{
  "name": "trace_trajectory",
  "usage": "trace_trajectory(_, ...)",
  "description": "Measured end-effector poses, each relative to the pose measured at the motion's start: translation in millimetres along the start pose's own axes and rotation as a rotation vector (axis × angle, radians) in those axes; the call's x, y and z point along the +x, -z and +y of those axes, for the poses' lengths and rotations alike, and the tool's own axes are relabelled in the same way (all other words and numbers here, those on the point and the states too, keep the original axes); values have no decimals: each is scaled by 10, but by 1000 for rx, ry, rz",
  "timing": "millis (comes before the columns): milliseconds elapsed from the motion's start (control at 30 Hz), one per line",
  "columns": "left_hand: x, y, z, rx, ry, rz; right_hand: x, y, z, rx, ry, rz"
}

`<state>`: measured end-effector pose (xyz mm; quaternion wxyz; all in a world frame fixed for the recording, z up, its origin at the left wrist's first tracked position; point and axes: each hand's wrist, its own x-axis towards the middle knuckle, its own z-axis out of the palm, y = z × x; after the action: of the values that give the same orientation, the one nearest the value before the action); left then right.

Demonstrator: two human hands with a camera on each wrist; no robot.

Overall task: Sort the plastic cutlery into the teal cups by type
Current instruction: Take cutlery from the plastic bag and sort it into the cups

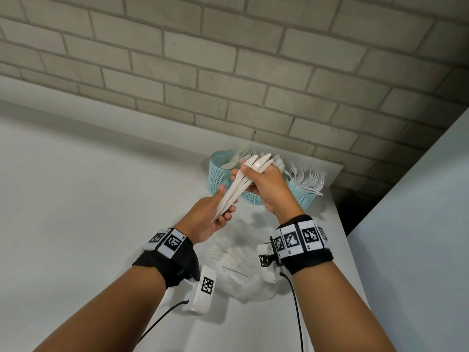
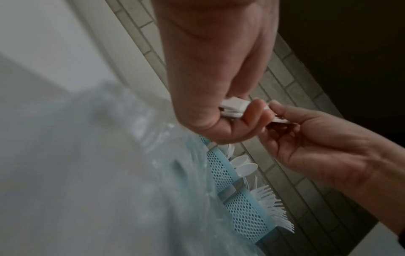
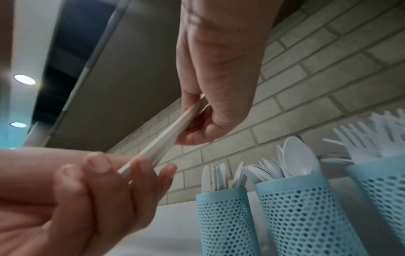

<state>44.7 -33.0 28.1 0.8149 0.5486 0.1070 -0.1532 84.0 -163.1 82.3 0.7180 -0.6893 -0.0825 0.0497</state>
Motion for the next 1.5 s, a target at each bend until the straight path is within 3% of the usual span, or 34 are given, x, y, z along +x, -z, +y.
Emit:
trace_trajectory(167,16,-24,1,-43,28,103,94,-60,-42,82,105,240)
trace_trajectory(400,106,-9,-29,179,-110,297,142,-94,20,-471,168,238)
trace_trajectory(533,106,14,2,206,-199,323,294,-3,-153,-487,104,249)
trace_trajectory(667,86,46,82,305,-331,393,491,103,-430,-433,319,453)
trace_trajectory(767,80,114,126,700,-312,289,667,88,-522,-504,488,537)
trace_trajectory(933,61,205,103,1164,-88,-81,958,-80,-266,-811,468,357)
trace_trajectory(1100,10,233,108,1201,-71,-206,1115,-199,-18,-1235,320,163)
trace_trajectory(1233,26,256,115,1222,-38,-191,1176,-257,165,-1594,126,-3)
trace_trajectory(1300,35,275,117,1201,-31,-174,1192,-259,206,-1614,78,-15)
trace_trajectory(1367,26,284,121,1180,-40,-155,1159,-256,174,-1548,133,47)
trace_trajectory(1433,9,289,125,1155,-52,-131,1065,-254,68,-1414,250,161)
trace_trajectory(1500,-8,295,120,1142,-64,-125,902,-233,-78,-1161,304,176)
